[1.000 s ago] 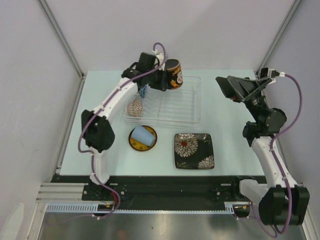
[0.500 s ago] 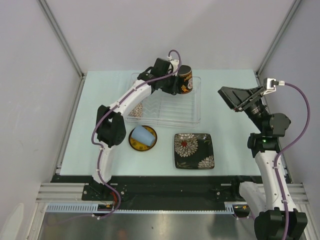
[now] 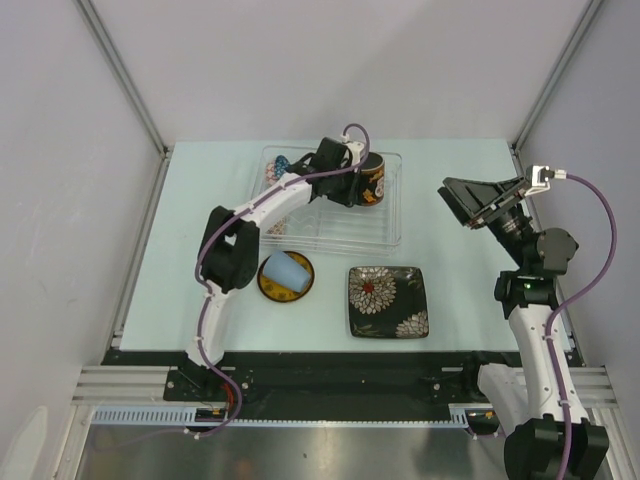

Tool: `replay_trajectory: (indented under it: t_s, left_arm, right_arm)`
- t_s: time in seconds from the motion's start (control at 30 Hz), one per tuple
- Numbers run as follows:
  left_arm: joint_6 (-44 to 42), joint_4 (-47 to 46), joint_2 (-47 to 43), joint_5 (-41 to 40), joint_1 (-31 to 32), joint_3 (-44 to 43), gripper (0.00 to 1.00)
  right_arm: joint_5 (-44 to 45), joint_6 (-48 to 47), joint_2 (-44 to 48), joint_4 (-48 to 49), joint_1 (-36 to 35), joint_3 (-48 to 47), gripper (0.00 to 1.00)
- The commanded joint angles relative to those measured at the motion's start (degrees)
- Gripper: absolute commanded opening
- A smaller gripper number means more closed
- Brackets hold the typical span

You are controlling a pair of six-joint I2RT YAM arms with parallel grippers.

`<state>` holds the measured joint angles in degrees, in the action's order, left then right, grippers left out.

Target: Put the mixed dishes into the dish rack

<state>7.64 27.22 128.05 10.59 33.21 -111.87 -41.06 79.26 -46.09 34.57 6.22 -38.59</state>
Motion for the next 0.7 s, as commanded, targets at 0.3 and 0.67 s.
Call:
replay_trajectory:
  t_s: [0.3, 0.67]
  left_arm:
    - [-3.51, -13.42, 0.71, -1.71, 1.86, -0.36, 0.00]
    - [-7.02, -17.82, 0.80, -4.08, 3.09, 4.99, 0.00]
  right_arm:
    - [-1.39, -0.34, -1.38, 1.38, 0.37, -0.08, 1.00]
    - [-1.48, -0.07, -2.08, 2.17, 0.02, -0.17, 1.00]
